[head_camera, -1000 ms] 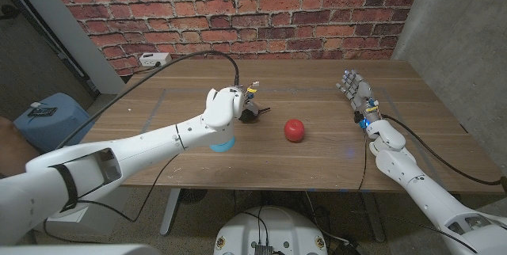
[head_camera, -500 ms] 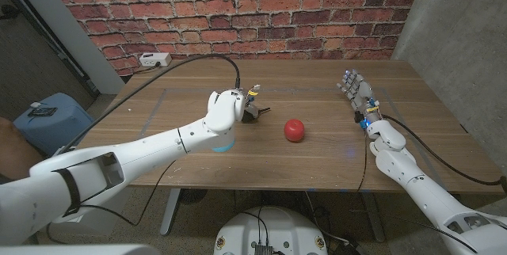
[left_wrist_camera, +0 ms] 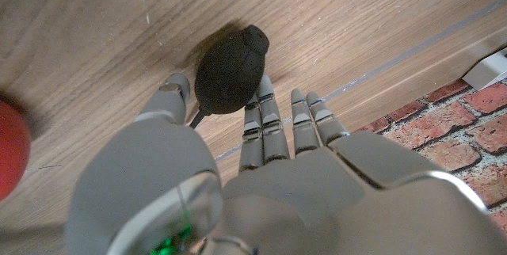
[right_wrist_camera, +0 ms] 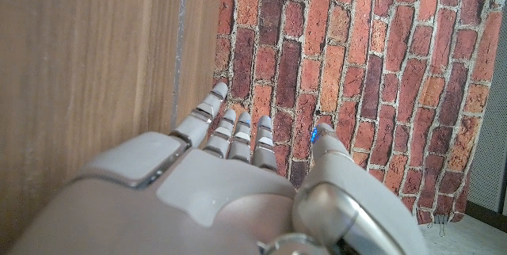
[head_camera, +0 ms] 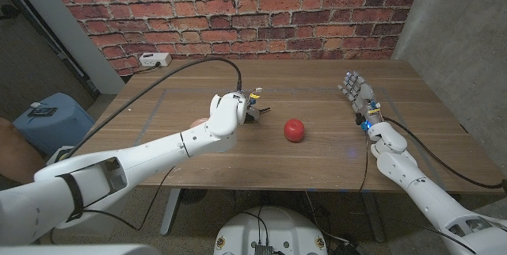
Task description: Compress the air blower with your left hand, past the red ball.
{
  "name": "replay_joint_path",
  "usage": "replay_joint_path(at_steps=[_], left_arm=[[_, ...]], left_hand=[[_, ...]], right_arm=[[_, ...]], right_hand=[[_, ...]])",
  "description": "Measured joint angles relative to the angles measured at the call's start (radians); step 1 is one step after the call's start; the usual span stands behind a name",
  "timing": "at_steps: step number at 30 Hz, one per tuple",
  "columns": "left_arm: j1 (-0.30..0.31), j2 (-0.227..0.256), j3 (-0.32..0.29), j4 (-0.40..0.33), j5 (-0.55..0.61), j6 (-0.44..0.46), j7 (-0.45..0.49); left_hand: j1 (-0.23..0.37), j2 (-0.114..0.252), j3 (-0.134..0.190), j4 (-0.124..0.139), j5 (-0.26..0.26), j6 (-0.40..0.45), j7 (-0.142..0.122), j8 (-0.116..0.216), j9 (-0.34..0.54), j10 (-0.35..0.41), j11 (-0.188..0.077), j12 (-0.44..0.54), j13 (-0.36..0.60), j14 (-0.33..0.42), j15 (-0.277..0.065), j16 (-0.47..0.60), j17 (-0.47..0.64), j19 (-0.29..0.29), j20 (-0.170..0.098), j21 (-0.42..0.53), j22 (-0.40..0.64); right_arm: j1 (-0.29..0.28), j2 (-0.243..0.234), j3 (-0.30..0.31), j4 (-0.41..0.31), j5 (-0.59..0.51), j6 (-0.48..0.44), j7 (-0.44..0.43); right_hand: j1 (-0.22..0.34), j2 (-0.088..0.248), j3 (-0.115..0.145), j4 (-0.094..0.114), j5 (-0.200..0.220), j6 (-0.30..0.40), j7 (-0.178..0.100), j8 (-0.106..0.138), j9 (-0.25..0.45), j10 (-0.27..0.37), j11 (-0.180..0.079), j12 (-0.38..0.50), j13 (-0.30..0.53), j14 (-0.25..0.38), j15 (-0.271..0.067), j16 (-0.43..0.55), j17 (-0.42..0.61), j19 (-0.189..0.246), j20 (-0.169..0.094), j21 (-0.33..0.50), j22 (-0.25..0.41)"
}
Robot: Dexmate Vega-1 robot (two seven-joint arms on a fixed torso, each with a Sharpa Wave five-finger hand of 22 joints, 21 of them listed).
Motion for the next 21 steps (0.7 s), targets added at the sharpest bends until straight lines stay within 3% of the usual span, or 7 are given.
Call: replay_joint_path(at_steps=[21], left_arm=[[0.044,-0.030,-0.025,0.013,0.117,-0.018,-0.041]], left_hand=[[0.009,-0.009,0.000,0.000,0.015,0.005,-0.005,0.000,0.005,0.003,-0.003,-0.007,0.012,0.009,0.002,-0.007,0.000,0.006,0.005,0.000,0.000]], right_arm=[[-0.001,0.004,0.013,0.021,0.023,0.004,0.025]], right_hand=[[0.000,0.000,-0.004,-0.004,0.000,0.000,0.000,0.000,0.000,0.000,0.000,0.000,0.000,0.000,0.000,0.000,0.000,0.000,0.000,0.000,0.000]])
